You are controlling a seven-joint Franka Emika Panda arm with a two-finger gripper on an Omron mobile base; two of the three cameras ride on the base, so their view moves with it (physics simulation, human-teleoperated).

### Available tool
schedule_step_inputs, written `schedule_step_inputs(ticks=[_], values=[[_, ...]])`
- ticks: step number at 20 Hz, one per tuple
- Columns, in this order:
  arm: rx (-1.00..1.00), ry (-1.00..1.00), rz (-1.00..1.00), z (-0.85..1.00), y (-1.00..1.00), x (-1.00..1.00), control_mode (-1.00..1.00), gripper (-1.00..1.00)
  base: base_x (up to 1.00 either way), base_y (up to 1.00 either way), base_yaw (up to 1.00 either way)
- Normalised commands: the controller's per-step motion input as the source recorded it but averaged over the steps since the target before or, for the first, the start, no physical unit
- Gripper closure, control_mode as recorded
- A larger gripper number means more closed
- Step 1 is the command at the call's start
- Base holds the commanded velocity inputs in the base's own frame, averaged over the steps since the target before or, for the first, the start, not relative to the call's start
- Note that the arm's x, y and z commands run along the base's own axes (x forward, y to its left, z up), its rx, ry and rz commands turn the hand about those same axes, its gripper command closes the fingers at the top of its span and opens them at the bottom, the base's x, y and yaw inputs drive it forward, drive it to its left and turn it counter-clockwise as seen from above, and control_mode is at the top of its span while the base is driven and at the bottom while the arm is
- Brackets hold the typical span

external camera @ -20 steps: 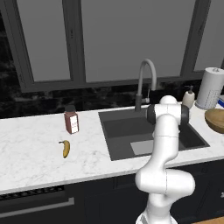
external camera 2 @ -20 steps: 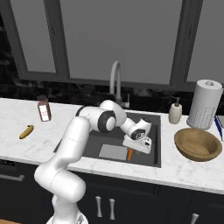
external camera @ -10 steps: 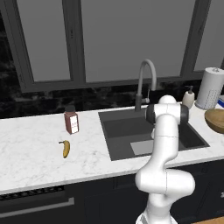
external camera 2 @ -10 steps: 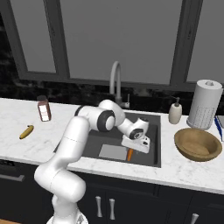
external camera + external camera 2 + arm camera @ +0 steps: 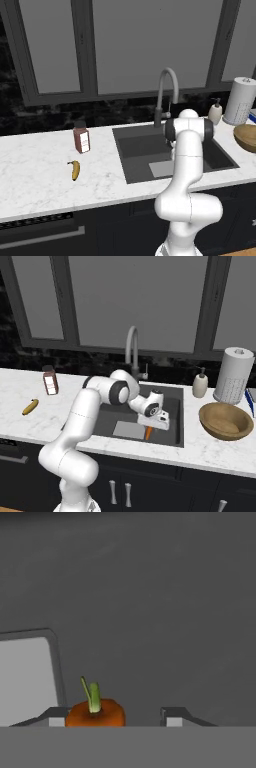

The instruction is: Pick the carrot from the sink and place it in the bowl. Then pick the bowl and place it in the microwave. Then close the microwave door and press the start button.

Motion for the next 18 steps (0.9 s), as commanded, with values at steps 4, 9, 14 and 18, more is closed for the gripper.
schedule_step_inputs(ticks=[4, 9, 14, 18], values=[[-0.07, 0.0, 0.0, -0.53, 0.07, -0.04, -1.0, 1.0, 0.0, 0.0, 0.0], [0.0, -0.02, 0.0, -0.2, 0.0, -0.06, -1.0, 1.0, 0.0, 0.0, 0.0], [0.0, -0.02, -0.01, 0.23, -0.15, -0.03, -1.0, 1.0, 0.0, 0.0, 0.0], [0.0, 0.0, -0.03, 0.6, -0.16, 0.0, -1.0, 1.0, 0.0, 0.0, 0.0]])
